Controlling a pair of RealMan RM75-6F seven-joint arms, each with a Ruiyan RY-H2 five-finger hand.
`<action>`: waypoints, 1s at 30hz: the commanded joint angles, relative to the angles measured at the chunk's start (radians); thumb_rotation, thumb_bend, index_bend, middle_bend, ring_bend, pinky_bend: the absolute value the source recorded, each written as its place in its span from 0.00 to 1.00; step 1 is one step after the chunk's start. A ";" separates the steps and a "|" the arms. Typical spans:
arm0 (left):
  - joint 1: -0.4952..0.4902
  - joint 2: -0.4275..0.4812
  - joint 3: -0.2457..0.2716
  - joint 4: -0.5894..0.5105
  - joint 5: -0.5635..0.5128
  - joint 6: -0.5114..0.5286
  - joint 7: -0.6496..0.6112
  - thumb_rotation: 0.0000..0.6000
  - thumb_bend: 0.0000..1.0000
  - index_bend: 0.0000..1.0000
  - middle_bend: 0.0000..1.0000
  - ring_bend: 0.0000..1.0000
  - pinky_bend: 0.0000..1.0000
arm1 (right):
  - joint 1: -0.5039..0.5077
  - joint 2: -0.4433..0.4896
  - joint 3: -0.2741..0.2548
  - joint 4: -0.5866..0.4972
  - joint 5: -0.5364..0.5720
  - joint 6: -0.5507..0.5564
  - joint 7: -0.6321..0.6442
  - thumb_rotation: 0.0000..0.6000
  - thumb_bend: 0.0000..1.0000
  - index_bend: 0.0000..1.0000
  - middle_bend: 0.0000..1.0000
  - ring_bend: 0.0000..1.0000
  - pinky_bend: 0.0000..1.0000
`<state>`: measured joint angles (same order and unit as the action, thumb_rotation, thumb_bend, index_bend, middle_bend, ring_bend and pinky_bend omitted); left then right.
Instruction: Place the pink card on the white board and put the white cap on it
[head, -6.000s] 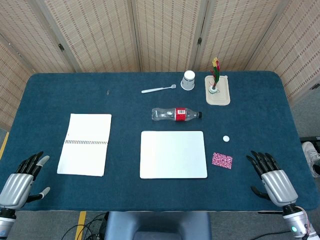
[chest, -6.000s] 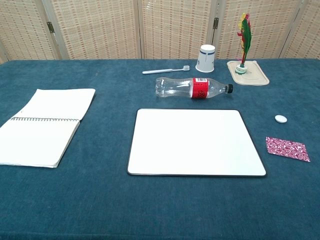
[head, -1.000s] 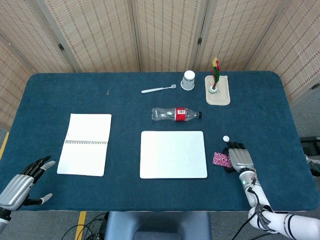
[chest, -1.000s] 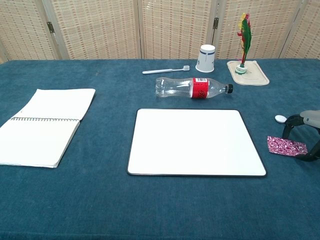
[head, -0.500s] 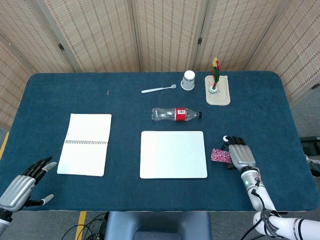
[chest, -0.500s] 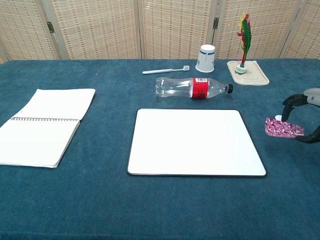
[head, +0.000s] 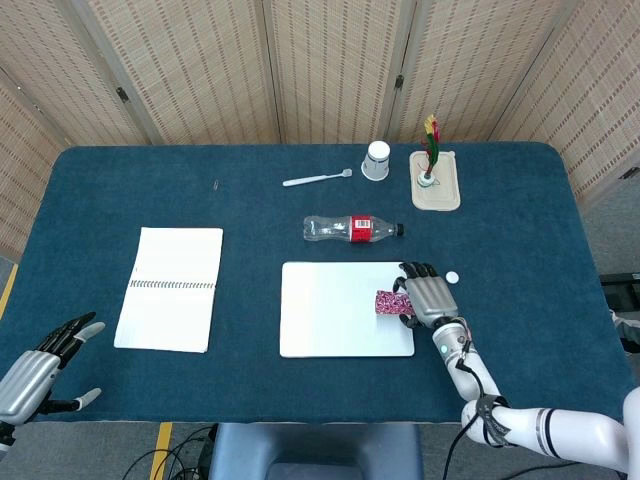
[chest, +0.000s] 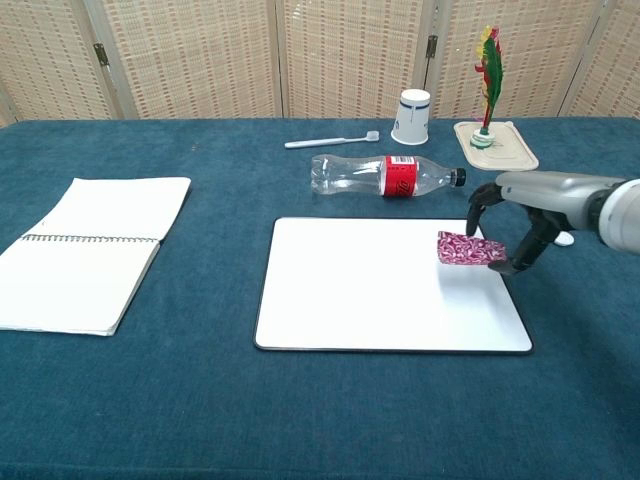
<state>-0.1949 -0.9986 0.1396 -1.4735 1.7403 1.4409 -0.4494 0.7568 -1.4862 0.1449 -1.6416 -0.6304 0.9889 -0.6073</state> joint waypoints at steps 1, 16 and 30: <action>0.001 0.005 0.000 0.016 -0.003 0.006 -0.029 1.00 0.25 0.12 0.00 0.00 0.15 | 0.036 -0.046 0.010 0.041 0.034 -0.008 -0.031 1.00 0.23 0.38 0.09 0.00 0.00; 0.003 0.004 -0.010 0.028 -0.027 -0.003 -0.040 1.00 0.25 0.12 0.02 0.00 0.15 | 0.075 -0.087 0.003 0.109 0.044 -0.061 -0.014 1.00 0.15 0.01 0.04 0.00 0.00; 0.003 -0.008 -0.016 0.008 -0.031 -0.015 0.021 1.00 0.25 0.12 0.02 0.00 0.15 | -0.026 0.105 -0.006 0.092 -0.038 -0.016 0.130 1.00 0.18 0.27 0.07 0.00 0.00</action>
<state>-0.1898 -1.0033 0.1237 -1.4612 1.7073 1.4294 -0.4342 0.7432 -1.3996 0.1381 -1.5792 -0.6742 0.9888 -0.4997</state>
